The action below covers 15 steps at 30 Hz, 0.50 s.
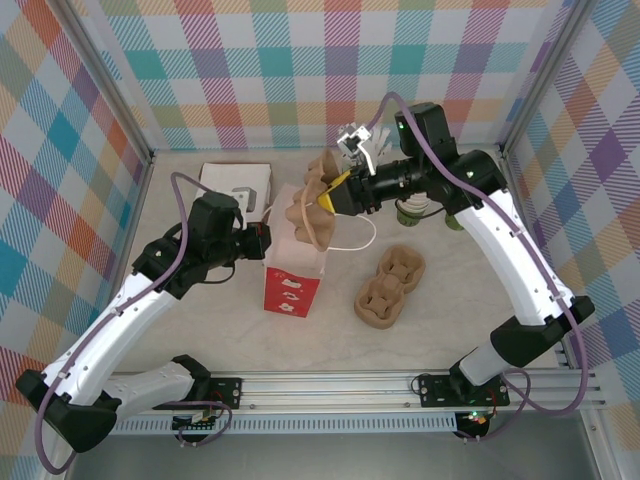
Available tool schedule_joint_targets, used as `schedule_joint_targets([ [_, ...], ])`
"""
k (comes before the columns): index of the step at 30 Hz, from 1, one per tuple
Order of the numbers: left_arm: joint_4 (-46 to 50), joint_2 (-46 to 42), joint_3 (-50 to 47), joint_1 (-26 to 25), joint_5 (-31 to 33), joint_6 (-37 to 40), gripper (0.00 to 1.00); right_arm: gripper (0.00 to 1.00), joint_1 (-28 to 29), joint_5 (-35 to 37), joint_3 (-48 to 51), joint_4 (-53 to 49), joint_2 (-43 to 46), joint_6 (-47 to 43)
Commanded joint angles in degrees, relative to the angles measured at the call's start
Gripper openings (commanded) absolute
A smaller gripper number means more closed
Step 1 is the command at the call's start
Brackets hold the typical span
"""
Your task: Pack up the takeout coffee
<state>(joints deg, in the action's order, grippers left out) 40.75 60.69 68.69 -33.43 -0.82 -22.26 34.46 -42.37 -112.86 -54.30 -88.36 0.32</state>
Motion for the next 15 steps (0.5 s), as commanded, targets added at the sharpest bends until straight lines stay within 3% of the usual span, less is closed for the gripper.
schedule_joint_targets([
  [1,-3.86,0.91,-0.22,0.48,-4.53,0.06,0.00,0.34,0.39,-4.99,1.22,3.15,-0.47,2.73],
  [15,-8.70,1.93,-0.93,0.47,-11.90,-1.21,0.00,0.33,0.35,-4.23,6.70,-0.59,-3.80,-1.10],
])
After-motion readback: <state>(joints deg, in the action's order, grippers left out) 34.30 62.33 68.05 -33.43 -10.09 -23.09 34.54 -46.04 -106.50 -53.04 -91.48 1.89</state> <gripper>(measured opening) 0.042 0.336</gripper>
